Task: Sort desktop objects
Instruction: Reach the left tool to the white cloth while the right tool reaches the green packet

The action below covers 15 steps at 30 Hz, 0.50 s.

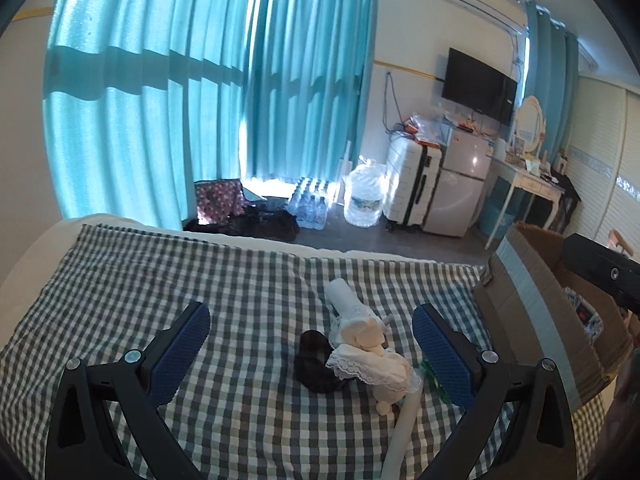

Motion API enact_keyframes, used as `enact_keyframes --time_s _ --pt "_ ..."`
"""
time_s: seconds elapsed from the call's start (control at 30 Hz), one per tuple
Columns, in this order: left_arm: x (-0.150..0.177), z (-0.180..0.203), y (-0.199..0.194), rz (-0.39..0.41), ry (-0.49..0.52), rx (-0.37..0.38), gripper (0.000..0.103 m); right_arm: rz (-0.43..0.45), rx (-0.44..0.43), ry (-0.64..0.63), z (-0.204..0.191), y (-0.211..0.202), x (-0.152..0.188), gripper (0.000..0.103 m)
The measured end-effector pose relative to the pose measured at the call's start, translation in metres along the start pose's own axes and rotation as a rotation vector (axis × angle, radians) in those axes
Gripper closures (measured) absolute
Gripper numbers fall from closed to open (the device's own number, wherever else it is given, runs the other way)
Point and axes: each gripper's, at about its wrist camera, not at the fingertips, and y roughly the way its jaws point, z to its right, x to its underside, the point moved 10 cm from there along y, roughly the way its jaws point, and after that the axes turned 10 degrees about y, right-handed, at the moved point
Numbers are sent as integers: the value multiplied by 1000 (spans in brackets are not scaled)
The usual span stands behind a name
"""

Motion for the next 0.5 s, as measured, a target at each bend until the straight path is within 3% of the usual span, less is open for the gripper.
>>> enact_keyframes --time_s 0.23,0.5 --pt "16 15 26 -37 43 35 0 -68 24 -20 18 23 21 9" --pt "35 29 51 -86 61 83 0 -126 23 -64 14 55 42 11"
